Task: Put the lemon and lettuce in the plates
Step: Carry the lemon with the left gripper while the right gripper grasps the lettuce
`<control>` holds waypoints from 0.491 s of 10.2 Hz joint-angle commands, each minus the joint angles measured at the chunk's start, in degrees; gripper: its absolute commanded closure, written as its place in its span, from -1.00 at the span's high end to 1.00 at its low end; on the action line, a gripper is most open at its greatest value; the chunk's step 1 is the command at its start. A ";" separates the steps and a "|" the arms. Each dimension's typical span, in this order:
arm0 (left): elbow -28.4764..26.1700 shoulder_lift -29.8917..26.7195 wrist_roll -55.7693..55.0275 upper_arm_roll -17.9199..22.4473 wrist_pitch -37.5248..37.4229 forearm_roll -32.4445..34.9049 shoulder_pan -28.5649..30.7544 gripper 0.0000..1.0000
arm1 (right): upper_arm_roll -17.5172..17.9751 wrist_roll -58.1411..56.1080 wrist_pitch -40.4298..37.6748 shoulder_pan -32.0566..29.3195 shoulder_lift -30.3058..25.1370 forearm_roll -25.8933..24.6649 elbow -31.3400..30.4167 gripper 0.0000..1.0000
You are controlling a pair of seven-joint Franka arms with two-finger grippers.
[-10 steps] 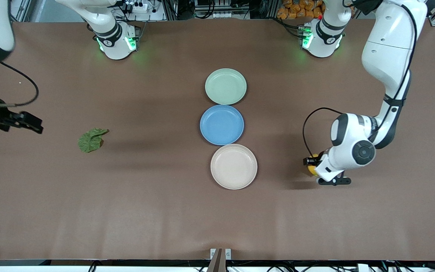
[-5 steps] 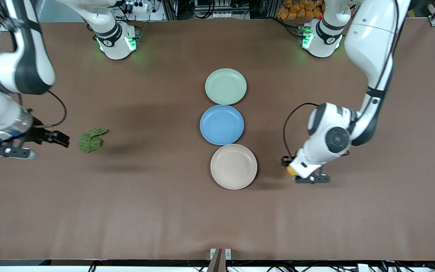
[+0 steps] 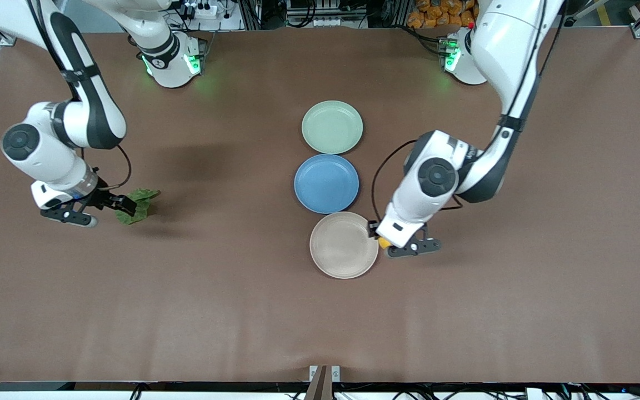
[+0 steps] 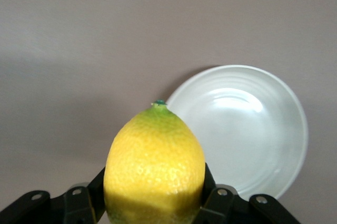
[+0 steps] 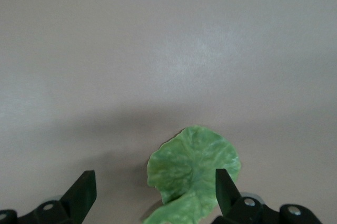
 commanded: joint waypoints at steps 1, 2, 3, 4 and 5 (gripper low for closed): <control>3.30 5.40 -7.80 0.62 7.05 -0.03 -3.23 -1.00 | 0.45 1.44 3.79 -1.05 3.74 0.15 -0.72 1.00; 3.39 7.42 -9.04 0.62 9.96 -0.03 -4.19 -1.00 | 0.45 1.44 3.88 -1.14 4.62 0.15 -0.72 1.00; 3.39 9.18 -9.40 0.79 11.03 0.05 -5.68 -1.00 | 0.45 1.44 3.89 -1.22 5.50 0.15 -0.90 1.00; 3.39 10.15 -9.32 0.88 11.04 0.05 -6.13 -1.00 | 0.45 1.44 4.23 -1.31 5.77 0.15 -1.59 1.00; 3.39 10.69 -9.40 0.88 11.04 0.05 -6.31 -1.00 | 0.37 1.44 5.02 -1.31 5.77 0.15 -2.64 1.00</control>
